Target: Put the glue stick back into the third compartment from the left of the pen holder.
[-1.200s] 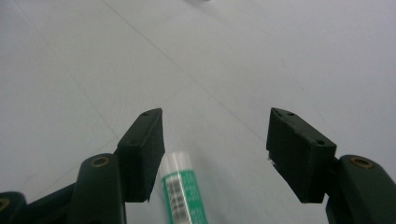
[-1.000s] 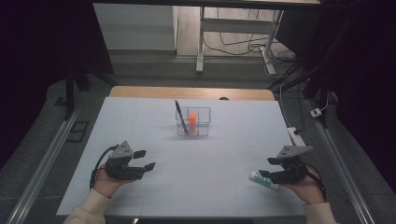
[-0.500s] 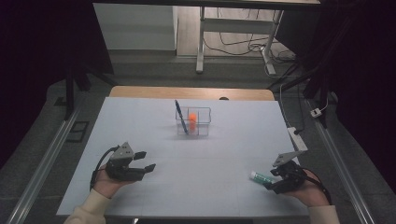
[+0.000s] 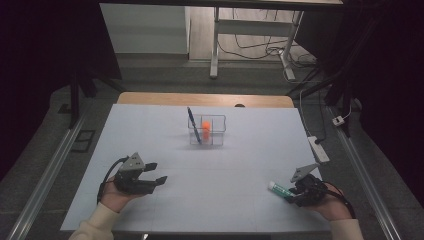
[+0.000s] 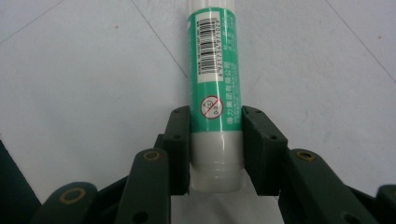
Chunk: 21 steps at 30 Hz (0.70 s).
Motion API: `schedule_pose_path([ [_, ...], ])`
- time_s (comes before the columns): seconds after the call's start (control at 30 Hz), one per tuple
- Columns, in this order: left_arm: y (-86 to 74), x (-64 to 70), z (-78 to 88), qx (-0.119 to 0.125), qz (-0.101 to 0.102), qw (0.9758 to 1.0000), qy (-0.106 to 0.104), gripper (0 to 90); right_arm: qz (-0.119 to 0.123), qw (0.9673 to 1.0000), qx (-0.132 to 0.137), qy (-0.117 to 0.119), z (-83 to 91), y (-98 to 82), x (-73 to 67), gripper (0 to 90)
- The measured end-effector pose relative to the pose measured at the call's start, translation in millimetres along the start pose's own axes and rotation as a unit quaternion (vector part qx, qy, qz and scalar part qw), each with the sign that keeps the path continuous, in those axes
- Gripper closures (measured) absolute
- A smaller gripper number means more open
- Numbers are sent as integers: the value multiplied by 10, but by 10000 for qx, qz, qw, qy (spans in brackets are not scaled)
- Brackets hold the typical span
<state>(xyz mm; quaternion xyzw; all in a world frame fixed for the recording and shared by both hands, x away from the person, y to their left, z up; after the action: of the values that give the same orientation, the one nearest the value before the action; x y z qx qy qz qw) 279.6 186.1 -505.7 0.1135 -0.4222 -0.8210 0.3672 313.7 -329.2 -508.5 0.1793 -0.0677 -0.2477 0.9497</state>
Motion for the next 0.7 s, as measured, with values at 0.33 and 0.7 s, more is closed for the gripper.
schedule_pose_path([
  [0.33, 30, 56, -38, -62, -174, 9998, -33, 363, 181, 9977, 645, 128, 25, 273, -75, 644],
  [0.7, 182, 230, -182, -177, -607, 9980, -87, 364, 388, 9929, 968, 577, -144, 902, -220, 644],
])
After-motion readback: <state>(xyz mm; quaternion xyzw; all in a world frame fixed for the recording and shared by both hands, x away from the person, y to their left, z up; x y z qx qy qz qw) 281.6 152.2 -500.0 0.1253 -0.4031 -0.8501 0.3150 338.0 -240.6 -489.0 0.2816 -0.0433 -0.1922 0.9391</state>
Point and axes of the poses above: each handheld gripper's, and its own axes: z roughly backward along the jaws, y roughly out of its top, x roughly to its right, the point moved 2 cm from there along -z, roughly forward along the jaws, and after that the axes turned 2 degrees about z, right-handed, at the moved point
